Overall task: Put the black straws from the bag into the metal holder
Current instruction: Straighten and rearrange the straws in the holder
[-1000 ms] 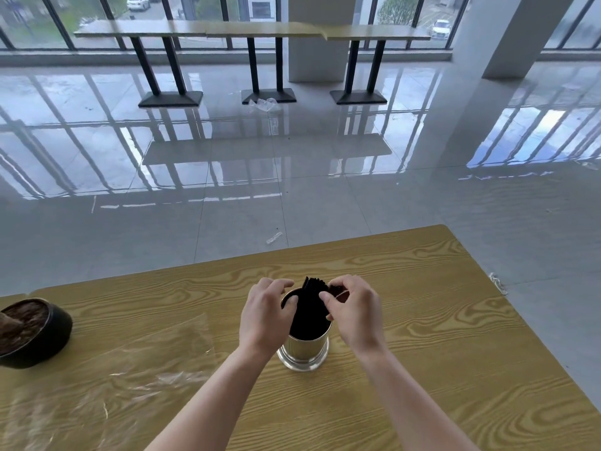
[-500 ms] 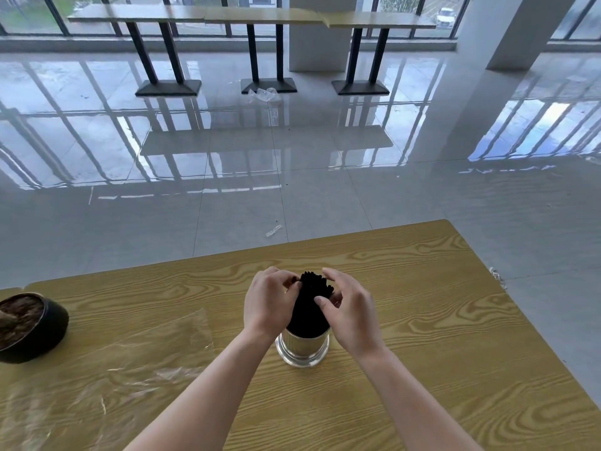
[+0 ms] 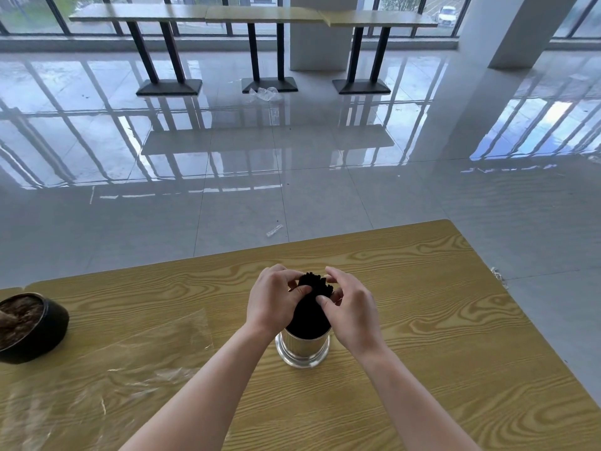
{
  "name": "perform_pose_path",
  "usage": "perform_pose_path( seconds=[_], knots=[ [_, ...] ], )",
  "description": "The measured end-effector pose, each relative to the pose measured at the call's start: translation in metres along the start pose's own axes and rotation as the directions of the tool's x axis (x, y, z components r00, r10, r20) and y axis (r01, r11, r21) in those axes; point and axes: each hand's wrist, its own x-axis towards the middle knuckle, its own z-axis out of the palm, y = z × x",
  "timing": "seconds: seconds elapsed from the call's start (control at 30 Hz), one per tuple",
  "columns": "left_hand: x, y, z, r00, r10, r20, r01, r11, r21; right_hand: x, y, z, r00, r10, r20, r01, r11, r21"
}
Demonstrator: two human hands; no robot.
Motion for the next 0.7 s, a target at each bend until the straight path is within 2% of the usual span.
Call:
perform_pose_path(
  seconds=[0.47,0.7],
  knots=[
    [-0.002,-0.001,-0.005,0.997,0.042,-0.062,-0.042,0.999,-0.010,-0.002,-0.001,-0.005,1.000,0.001,0.028,-0.002,1.000,0.016],
    [-0.009,0.008,-0.026,0.970,0.112,-0.214,-0.129,0.989,-0.067,-0.006,-0.005,-0.015,1.000,0.001,0.018,-0.001,0.999,0.032]
  ],
)
